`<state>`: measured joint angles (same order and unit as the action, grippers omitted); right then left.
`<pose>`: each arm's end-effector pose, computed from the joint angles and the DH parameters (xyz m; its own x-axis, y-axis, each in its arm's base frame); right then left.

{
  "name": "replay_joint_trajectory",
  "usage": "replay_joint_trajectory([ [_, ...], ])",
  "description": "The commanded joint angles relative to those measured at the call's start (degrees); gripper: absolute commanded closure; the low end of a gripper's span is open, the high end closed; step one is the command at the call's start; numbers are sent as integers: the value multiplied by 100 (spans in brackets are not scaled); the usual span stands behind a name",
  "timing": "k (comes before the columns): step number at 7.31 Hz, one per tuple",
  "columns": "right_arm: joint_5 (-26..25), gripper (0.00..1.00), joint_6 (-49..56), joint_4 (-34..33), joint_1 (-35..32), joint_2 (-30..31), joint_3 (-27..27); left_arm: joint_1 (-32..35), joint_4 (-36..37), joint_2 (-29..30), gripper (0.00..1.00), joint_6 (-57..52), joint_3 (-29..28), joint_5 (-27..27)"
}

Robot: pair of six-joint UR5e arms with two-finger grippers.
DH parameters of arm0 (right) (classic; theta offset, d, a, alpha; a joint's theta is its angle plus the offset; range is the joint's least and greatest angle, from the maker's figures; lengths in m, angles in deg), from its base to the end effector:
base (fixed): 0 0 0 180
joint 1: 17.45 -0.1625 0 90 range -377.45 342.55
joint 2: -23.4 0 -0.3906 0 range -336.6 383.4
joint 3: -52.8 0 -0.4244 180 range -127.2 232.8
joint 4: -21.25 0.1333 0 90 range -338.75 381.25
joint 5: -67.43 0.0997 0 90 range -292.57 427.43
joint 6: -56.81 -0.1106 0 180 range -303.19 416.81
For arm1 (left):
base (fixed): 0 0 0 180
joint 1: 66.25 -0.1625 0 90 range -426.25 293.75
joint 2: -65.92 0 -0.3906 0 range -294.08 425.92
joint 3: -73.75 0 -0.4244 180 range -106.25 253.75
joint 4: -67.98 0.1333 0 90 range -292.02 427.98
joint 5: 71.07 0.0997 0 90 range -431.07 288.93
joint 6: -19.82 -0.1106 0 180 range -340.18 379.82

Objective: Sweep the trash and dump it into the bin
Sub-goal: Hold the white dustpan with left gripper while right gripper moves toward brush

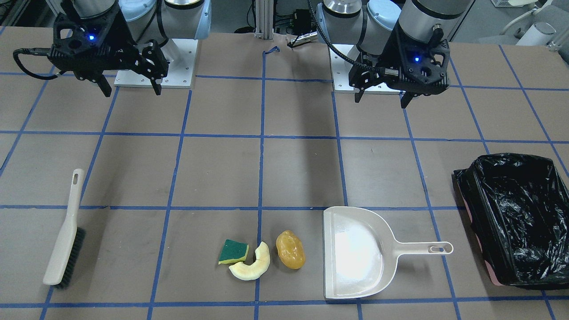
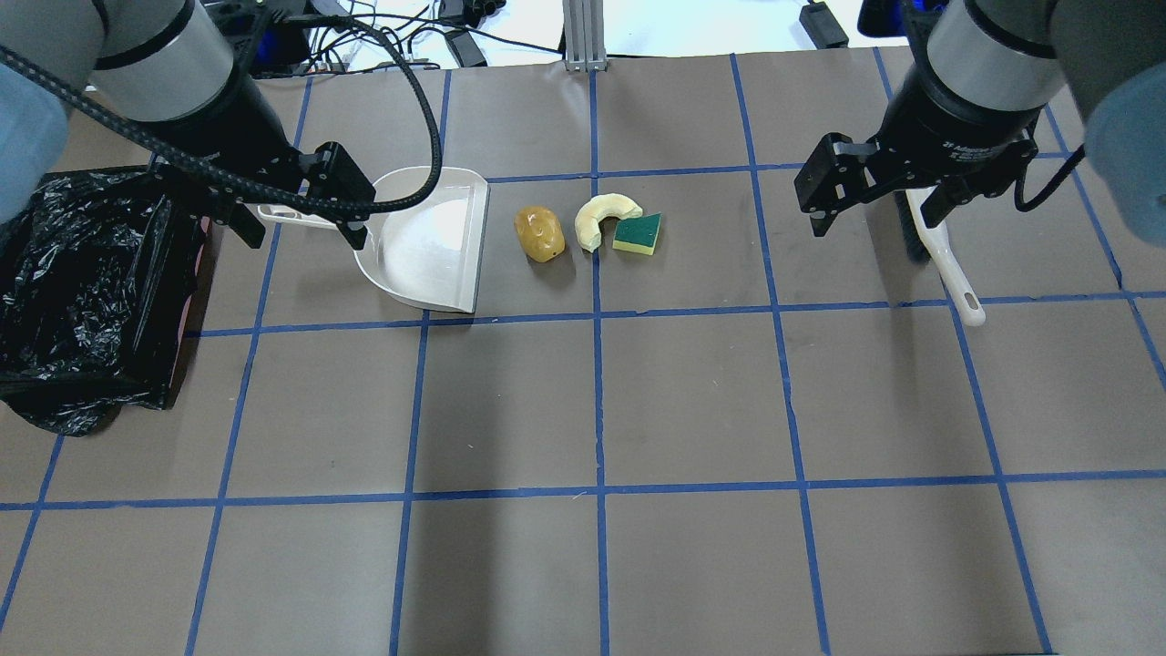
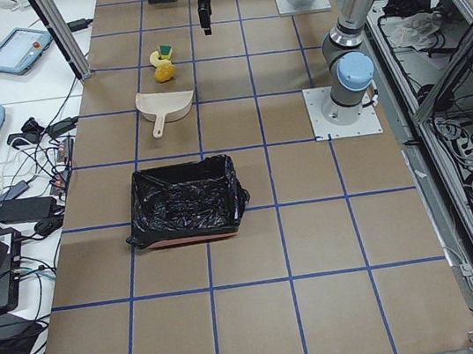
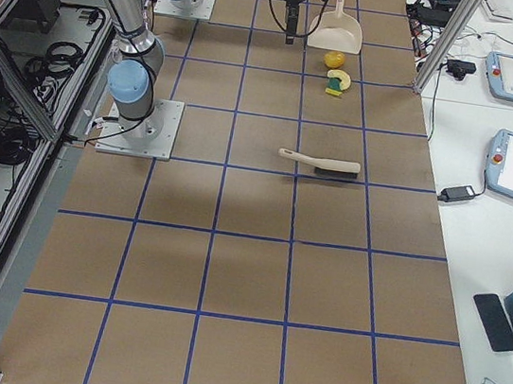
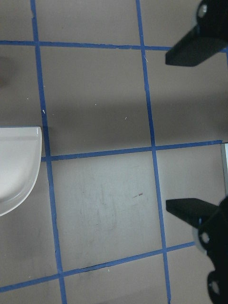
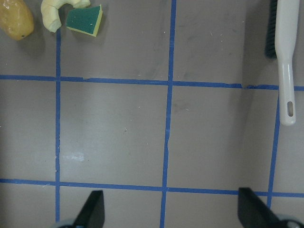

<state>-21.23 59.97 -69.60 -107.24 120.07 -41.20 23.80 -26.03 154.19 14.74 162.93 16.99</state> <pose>0.1341 -0.4854 0.4660 -0.9984 -0.0528 -0.0199 -0.0515 0.9967 -0.0626 -0.1375 -0.5089 0.4588 -0.9954 0.0885 0.0360 0.0894 0.9957 0.0224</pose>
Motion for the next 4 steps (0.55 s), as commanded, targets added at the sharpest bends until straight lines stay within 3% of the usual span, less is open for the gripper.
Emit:
replay_joint_trajectory([
  [1, -28, 0, -9, -3, 5, 0, -4, -14, 268, 67, 0, -10, 19, 0],
  [4, -28, 0, -61, 225, 14, 9, -4, -119, 741, 382, 0, -1517, -33, 9],
])
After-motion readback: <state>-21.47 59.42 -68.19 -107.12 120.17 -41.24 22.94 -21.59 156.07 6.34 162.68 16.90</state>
